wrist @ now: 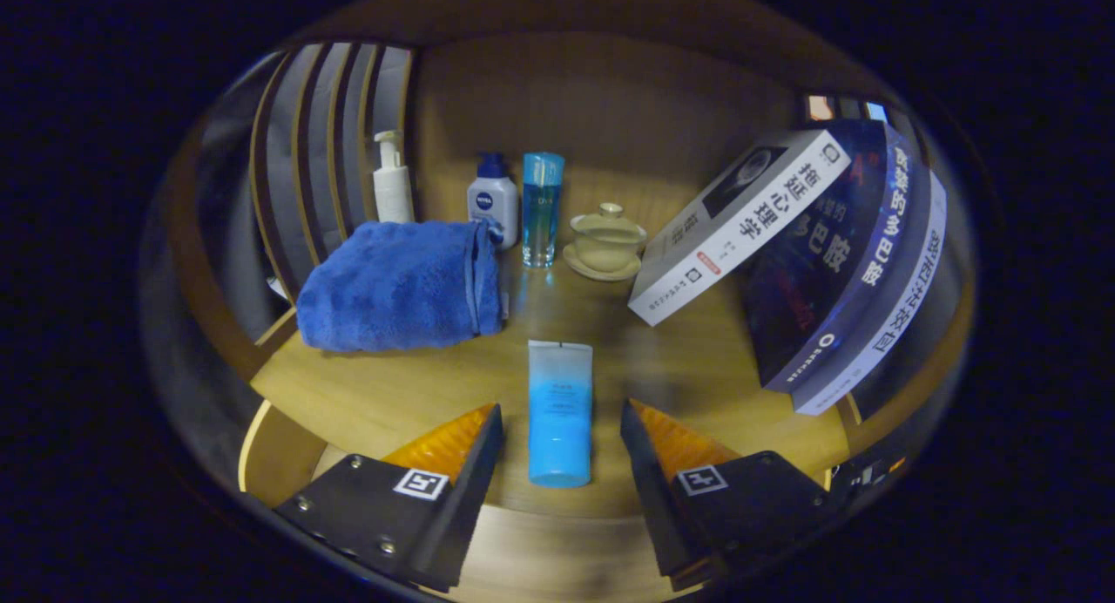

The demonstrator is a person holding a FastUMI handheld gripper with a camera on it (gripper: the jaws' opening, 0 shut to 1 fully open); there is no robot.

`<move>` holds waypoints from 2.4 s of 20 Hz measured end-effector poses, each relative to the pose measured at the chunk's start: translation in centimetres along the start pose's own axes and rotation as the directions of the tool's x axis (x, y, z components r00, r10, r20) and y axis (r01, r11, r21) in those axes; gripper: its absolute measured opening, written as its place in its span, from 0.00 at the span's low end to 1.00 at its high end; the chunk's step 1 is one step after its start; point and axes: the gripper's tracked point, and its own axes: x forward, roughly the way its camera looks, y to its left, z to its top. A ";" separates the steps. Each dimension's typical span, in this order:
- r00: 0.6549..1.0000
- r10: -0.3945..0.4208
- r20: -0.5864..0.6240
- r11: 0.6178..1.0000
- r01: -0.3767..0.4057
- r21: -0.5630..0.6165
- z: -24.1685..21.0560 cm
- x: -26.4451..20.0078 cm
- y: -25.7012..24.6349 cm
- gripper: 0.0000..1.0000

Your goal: Pull open the drawer, take out the items inside it, and place them on the countertop above the cabinet.

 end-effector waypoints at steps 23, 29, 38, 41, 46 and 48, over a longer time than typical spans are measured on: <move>0.902 0.125 0.414 0.992 -0.111 -0.058 -6.7 -27.5 -2.4 0.97; 0.908 0.101 0.407 0.995 -0.083 -0.061 -13.3 -29.1 -2.2 0.97; 0.942 0.032 0.335 0.999 -0.022 -0.033 -20.5 -26.6 -1.6 0.97; 0.947 0.001 0.321 1.000 0.008 -0.027 -21.5 -25.8 -1.7 0.97; 0.957 -0.039 0.287 0.999 0.041 -0.001 -23.3 -23.7 -1.8 0.97; 0.960 -0.057 0.275 0.998 0.057 0.011 -24.0 -22.8 -2.0 0.97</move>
